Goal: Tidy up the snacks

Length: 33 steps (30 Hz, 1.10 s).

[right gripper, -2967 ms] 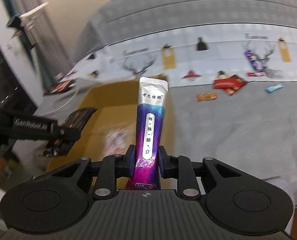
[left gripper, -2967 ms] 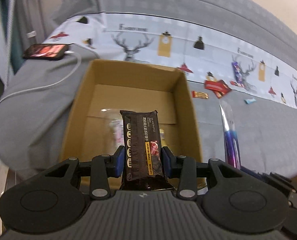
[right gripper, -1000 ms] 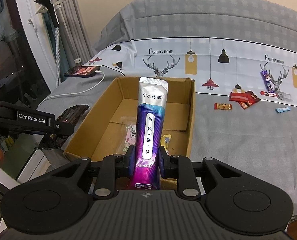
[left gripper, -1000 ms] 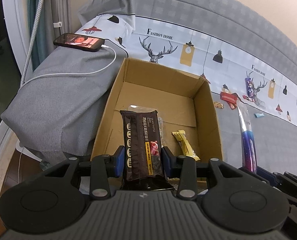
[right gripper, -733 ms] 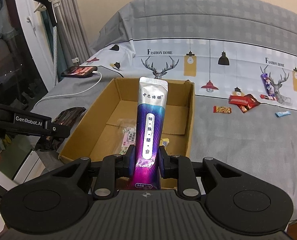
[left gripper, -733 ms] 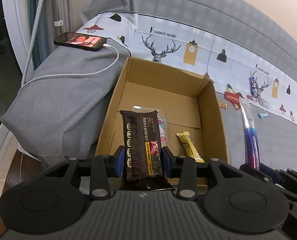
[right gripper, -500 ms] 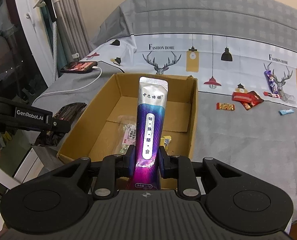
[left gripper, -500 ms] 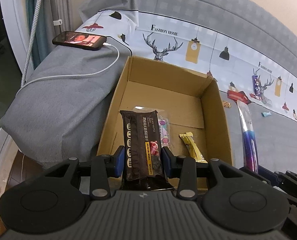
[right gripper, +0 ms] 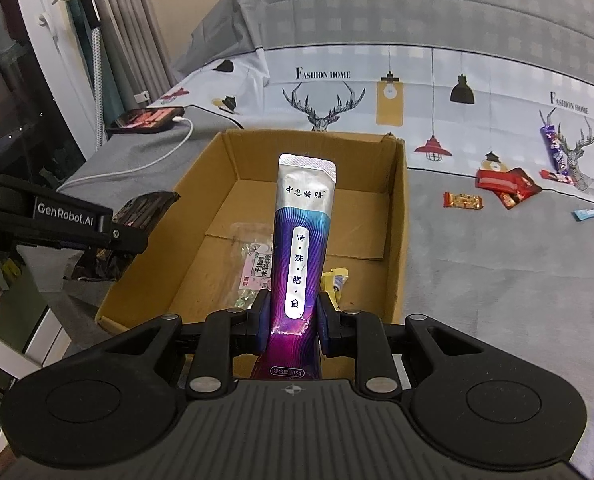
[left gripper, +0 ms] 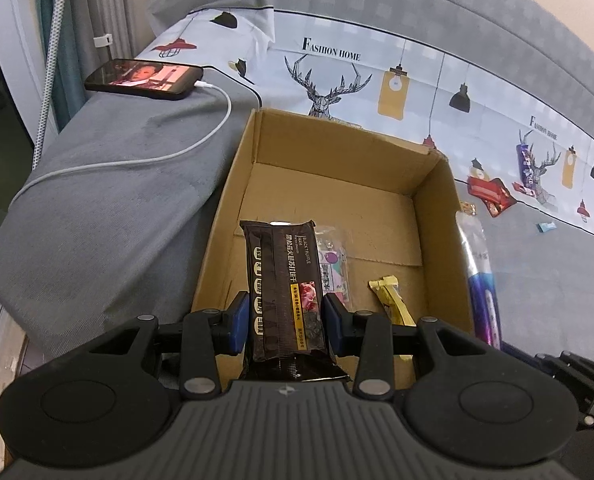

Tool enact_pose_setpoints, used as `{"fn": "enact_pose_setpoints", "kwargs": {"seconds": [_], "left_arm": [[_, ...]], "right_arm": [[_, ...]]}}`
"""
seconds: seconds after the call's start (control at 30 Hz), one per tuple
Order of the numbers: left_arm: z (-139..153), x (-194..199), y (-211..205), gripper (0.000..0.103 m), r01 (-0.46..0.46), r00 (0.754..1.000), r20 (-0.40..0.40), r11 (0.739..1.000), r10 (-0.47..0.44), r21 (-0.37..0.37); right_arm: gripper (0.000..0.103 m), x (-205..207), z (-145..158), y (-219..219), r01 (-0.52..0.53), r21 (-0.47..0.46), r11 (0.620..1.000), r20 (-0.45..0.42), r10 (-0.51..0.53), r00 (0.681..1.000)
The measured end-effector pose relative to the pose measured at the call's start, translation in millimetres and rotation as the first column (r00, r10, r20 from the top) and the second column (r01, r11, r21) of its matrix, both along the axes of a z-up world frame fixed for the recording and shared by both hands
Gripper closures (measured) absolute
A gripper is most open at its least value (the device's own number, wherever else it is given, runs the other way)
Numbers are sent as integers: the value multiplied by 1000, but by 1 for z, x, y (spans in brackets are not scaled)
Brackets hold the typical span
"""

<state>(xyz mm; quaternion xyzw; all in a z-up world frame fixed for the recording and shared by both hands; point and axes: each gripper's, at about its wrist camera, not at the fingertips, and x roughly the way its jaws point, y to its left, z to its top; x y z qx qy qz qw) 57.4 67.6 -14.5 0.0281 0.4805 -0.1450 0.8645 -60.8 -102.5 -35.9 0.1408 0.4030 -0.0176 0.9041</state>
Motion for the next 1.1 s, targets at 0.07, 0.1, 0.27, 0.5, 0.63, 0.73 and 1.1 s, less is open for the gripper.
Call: {"fn": "enact_pose_setpoints", "kwargs": {"seconds": [0.07, 0.1, 0.27, 0.5, 0.63, 0.73, 1.1], "left_arm": [[-5, 8, -4, 60, 1, 1000, -4, 1000, -1, 7], [-7, 11, -6, 60, 3, 1000, -6, 1000, -3, 10], [-23, 31, -18, 60, 18, 999, -33, 999, -17, 31], [-49, 54, -33, 60, 40, 996, -78, 997, -34, 67], [-65, 64, -40, 60, 51, 994, -98, 994, -41, 95], [-76, 71, -44, 60, 57, 993, -113, 992, -44, 113], [-81, 78, -46, 0, 32, 998, -54, 984, -23, 175]], "right_arm": [[78, 8, -5, 0, -1, 3, 1000, -12, 1, 1000], [78, 12, -8, 0, -1, 4, 1000, -19, 1, 1000], [78, 32, -24, -2, -2, 11, 1000, -54, 3, 999], [78, 56, -46, -5, -5, 18, 1000, -96, 6, 995], [78, 66, -59, -8, 3, 18, 1000, -124, -1, 992], [78, 71, -66, -10, 7, 15, 1000, -142, -5, 990], [62, 80, -77, -18, 24, 85, 996, -179, -9, 984]]}}
